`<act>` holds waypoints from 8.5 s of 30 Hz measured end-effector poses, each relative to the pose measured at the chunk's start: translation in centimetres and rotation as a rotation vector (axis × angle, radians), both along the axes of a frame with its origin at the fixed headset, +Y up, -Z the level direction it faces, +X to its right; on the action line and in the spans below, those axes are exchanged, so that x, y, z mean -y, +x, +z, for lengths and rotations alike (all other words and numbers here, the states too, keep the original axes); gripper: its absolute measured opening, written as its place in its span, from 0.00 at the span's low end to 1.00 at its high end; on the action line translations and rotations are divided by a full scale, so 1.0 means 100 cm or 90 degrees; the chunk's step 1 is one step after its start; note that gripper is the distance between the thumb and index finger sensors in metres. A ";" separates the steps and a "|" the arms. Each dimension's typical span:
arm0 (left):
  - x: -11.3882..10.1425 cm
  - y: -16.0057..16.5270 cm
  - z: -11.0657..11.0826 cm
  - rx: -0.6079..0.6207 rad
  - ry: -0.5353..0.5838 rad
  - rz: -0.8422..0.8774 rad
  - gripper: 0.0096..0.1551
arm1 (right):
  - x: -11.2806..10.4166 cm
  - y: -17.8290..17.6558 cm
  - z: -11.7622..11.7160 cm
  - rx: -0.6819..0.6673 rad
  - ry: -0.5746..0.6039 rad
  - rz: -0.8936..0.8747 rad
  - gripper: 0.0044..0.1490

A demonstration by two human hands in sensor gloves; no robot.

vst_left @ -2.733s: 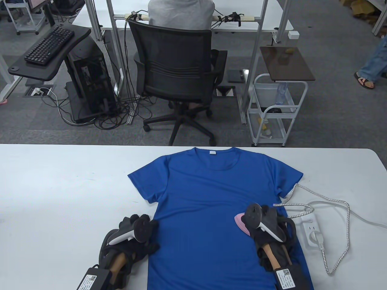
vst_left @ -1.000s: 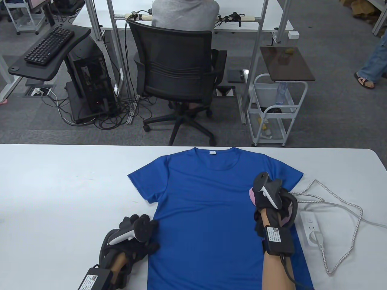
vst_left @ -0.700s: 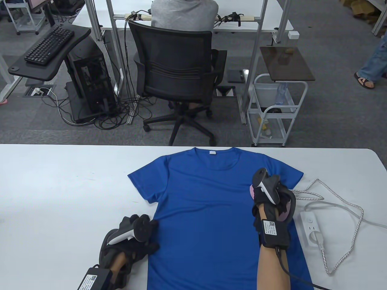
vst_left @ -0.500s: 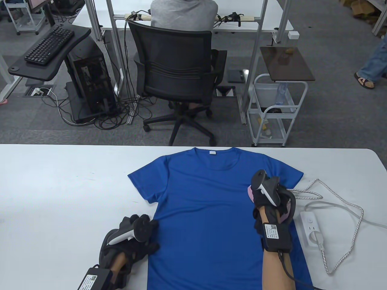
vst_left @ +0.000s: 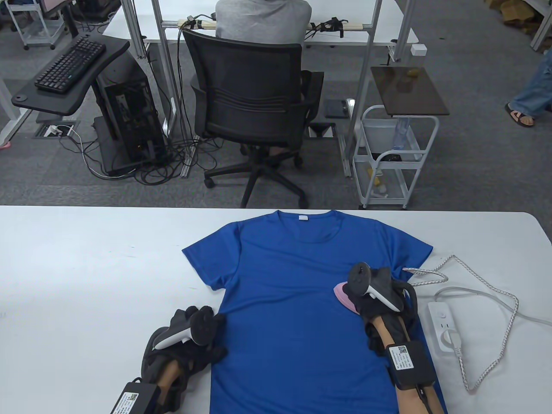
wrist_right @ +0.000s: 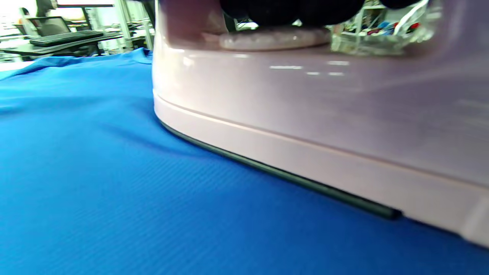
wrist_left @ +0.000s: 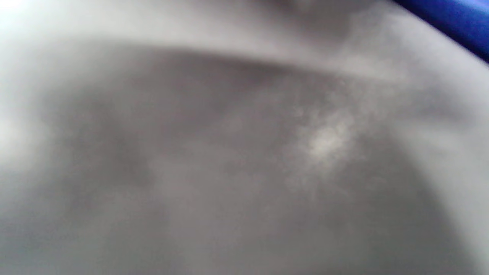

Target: Iron t-shirt with electric iron on table

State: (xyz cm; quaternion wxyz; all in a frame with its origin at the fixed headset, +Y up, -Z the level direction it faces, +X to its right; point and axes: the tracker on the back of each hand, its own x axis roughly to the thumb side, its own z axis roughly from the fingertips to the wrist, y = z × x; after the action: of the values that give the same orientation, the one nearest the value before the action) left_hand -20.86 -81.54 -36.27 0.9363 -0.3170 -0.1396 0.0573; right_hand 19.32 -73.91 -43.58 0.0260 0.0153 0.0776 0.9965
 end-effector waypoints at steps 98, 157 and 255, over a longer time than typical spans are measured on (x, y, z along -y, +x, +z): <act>0.001 0.001 -0.001 0.003 -0.019 0.007 0.49 | -0.001 -0.110 -0.078 0.061 0.042 0.025 0.43; 0.001 0.001 0.000 0.001 -0.010 0.005 0.49 | 0.002 -0.170 -0.058 -0.051 0.063 0.033 0.43; 0.002 -0.002 -0.001 0.008 -0.017 0.021 0.49 | -0.012 -0.219 -0.115 -0.145 0.158 -0.063 0.39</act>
State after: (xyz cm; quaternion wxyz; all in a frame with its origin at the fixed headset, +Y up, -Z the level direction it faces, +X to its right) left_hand -21.06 -81.77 -36.34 0.9300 -0.3276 -0.1502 0.0728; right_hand -2.61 -72.74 -55.04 0.0640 0.1348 -0.0446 0.9878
